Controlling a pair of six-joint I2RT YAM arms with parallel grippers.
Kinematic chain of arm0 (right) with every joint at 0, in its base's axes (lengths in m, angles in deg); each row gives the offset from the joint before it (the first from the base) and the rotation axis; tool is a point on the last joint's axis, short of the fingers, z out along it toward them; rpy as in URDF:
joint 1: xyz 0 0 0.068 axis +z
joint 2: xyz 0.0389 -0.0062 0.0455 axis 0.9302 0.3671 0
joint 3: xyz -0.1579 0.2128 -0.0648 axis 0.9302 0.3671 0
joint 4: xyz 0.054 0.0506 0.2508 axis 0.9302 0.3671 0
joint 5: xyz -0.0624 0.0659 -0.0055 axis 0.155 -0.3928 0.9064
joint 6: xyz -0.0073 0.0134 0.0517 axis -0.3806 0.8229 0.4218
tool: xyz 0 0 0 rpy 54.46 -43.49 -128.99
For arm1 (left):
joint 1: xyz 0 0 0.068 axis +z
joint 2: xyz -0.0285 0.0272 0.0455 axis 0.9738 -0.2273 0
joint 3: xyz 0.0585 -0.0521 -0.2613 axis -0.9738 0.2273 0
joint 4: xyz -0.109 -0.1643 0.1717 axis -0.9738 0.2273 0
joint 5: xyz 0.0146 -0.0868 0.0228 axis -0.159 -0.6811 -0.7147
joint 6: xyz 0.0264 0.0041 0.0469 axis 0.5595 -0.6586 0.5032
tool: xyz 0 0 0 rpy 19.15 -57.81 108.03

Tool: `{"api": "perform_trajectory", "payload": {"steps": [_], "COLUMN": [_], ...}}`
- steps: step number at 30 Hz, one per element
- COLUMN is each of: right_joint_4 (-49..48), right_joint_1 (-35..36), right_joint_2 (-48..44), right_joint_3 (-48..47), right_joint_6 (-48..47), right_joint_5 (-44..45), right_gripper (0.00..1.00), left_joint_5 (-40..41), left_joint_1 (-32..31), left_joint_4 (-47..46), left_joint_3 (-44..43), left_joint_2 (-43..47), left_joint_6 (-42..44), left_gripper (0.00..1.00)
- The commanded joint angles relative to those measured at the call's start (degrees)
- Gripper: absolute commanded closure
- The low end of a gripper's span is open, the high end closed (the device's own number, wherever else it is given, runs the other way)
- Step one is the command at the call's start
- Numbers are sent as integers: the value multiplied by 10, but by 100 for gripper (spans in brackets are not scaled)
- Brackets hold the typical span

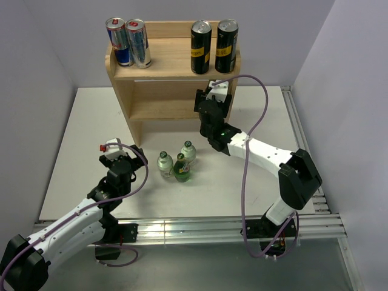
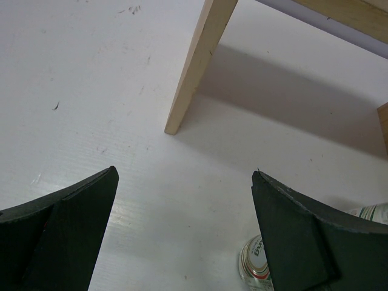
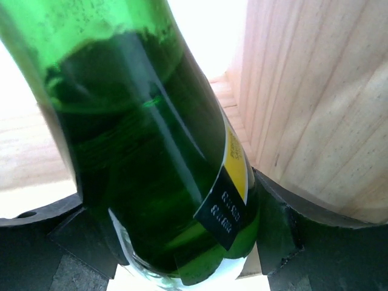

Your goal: Place and organize the beverage onto the shelf

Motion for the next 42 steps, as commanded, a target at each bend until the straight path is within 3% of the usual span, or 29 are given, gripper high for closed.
{"api": "perform_trajectory", "payload": {"steps": [1, 11, 13, 14, 16, 17, 20, 29, 31, 42], "right_joint_4": [-72, -94, -86, -85, -83, -83, -74, -57, -50, -17], "right_joint_1": [-5, -6, -6, -6, -6, -5, -6, 0, 1, 21], "right_joint_2": [-1, 28, 33, 33, 30, 28, 20, -9, -15, -52], "right_joint_3": [-37, -43, -47, -48, -44, -42, -37, -22, -20, 9], "right_joint_6": [0, -13, -17, -18, -15, -15, -9, -1, 0, 16], "right_joint_5": [52, 95, 94, 93, 94, 95, 94, 97, 97, 110], "right_gripper": [100, 100, 84, 56, 29, 22, 14, 12, 4, 0], "left_joint_5": [-2, -1, -1, -1, 0, 0, 0, 0, 0, 1], "left_joint_1": [-1, 0, 0, -1, -1, 0, 0, 0, 0, 0], "left_joint_4": [-17, -16, -16, -16, -16, -16, -16, -17, -16, -16], "left_joint_3": [-7, -5, -4, -4, -3, -2, -3, 0, 0, 1], "left_joint_2": [3, 9, 10, 10, 12, 12, 15, 18, 18, 22], "left_joint_6": [3, 2, 2, 2, 2, 2, 2, 2, 2, 1], "left_gripper": [1, 1, 1, 1, 1, 1, 1, 1, 1, 1]}}
